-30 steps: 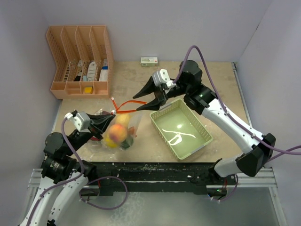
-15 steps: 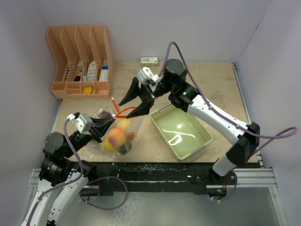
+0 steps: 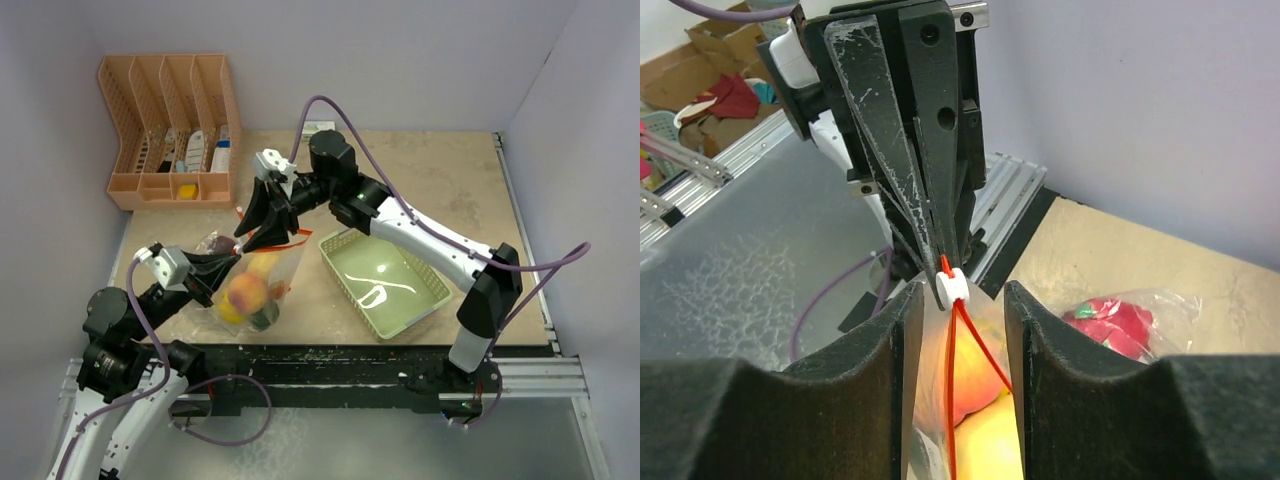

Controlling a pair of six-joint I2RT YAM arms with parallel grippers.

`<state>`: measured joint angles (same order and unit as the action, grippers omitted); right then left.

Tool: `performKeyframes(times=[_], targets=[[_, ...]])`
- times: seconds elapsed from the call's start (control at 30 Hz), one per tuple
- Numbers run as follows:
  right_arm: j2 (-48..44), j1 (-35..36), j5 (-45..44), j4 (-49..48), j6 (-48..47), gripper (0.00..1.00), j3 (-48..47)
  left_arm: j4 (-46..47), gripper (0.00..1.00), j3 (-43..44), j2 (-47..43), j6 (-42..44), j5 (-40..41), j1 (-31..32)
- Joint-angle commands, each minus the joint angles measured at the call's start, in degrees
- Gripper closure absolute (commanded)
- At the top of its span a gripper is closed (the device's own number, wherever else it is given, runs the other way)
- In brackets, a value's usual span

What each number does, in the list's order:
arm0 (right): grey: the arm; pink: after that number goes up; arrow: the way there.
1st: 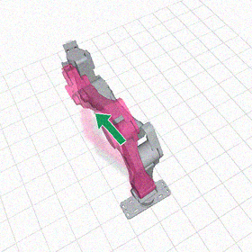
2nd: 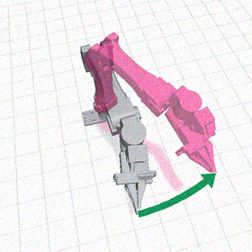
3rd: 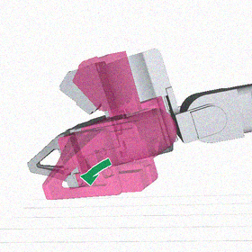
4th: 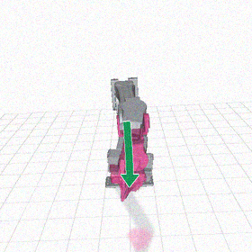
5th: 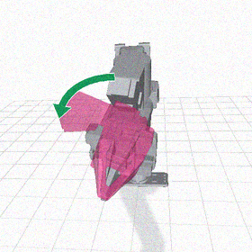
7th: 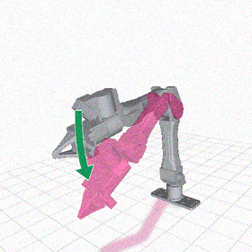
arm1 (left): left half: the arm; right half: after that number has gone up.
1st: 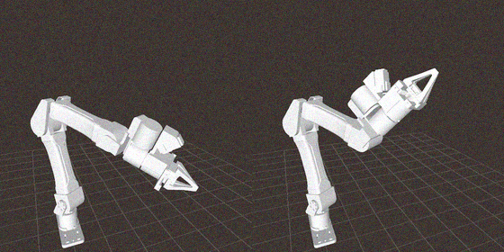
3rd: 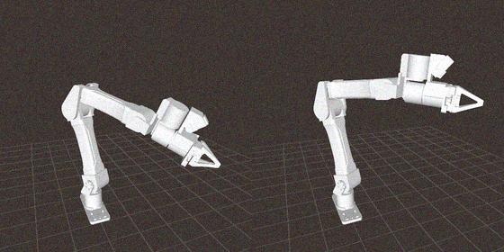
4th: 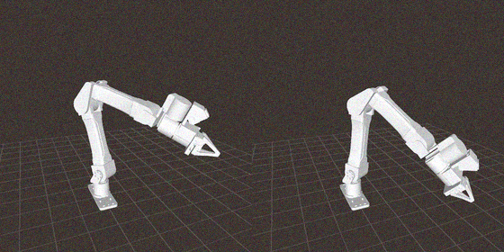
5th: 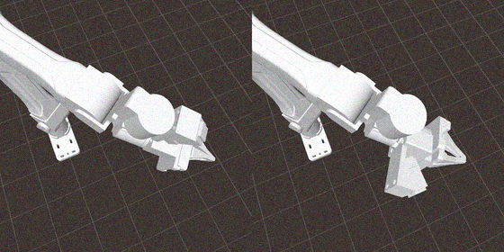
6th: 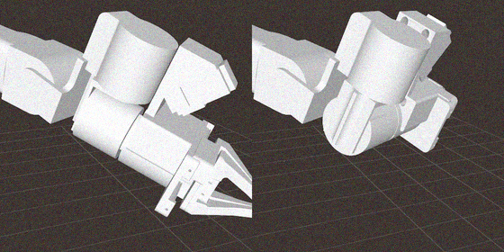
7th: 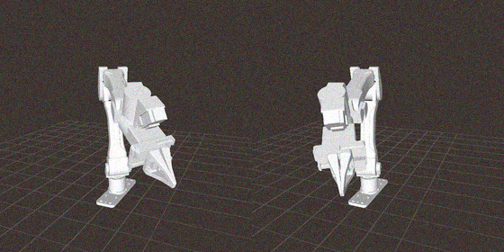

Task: Place the food in the zip-top bag and seal the zipper
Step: Zip the zipper food storage bag at the center of the board.

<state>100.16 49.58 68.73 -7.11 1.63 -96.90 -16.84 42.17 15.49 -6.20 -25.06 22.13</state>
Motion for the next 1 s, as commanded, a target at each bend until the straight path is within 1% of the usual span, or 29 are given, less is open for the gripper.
performKeyframes(times=[0.0,0.17,0.27,0.6,0.7,0.83,0.97], targets=[[-1.11,0.03,2.96,-1.37,0.74,0.6,-1.58,1.95,1.0,2.65,-0.86,0.99,0.75,-0.27],[-0.16,-0.01,2.9,-1.97,2.1,0.59,-1.74,1.78,1.0,2.65,-1.23,1.1,1.39,-0.31],[0.83,0.22,2.34,-1.93,3.03,0.54,-2.09,1.68,1.0,2.64,-1.32,1.1,1.59,-0.28],[2.29,0.69,-0.01,-2.09,5.32,0.54,-3.45,1.83,1.0,2.48,-1.52,0.87,1.63,-0.31],[2.41,0.69,0.81,-3.35,6.2,0.55,-3.32,1.73,1.0,2.31,-1.74,0.91,1.76,-0.32],[2.15,0.69,2.03,-6.98,9.18,0.6,-2.51,1.75,1.0,2.04,-1.82,0.92,2.12,-0.28],[2.31,0.69,2.88,-8.23,10.28,0.65,-2.51,1.86,1.0,1.95,-1.69,0.93,2.12,-0.32]])
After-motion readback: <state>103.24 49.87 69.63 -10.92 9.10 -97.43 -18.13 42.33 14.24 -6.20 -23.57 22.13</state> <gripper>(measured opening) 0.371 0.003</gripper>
